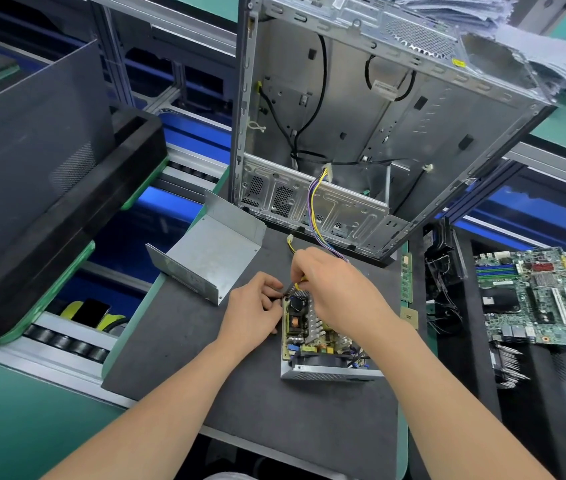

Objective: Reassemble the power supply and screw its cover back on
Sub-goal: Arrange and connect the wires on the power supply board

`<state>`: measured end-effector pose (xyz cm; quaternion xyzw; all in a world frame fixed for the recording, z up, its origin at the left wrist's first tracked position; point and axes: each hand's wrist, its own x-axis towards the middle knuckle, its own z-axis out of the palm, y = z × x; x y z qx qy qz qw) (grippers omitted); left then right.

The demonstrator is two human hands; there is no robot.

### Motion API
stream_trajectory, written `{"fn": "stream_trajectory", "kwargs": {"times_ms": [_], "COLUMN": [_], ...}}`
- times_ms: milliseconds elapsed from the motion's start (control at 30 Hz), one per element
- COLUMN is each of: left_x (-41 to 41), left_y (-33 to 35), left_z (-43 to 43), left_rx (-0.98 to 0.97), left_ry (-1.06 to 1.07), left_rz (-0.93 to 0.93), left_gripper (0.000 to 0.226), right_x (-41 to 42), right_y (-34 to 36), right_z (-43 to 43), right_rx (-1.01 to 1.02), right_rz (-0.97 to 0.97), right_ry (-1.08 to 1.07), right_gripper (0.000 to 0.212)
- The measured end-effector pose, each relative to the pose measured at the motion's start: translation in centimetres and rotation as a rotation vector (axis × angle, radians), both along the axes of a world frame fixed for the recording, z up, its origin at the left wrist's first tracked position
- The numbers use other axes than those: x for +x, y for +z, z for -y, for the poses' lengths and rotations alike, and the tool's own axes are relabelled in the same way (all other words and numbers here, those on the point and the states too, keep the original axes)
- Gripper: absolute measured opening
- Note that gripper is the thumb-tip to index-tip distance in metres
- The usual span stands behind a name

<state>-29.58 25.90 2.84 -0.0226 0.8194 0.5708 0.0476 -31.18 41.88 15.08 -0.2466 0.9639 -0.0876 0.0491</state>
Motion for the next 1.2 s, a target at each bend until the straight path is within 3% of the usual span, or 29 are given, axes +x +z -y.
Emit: {"fn": "stream_trajectory", "kwargs": {"times_ms": [1200], "left_x": [-0.11], "left_y": [0.04], "left_z": [0.06], "left_rx": [-0.01], "left_ry": [-0.004], "left_rz": [-0.002], "left_gripper": [0.024], "right_x": [0.38], "right_y": [0.6], "right_z": [0.31], "right_rx": [0.018], "right_rz": [0.031], "right_ry": [0.011], "right_gripper": [0.04]}}
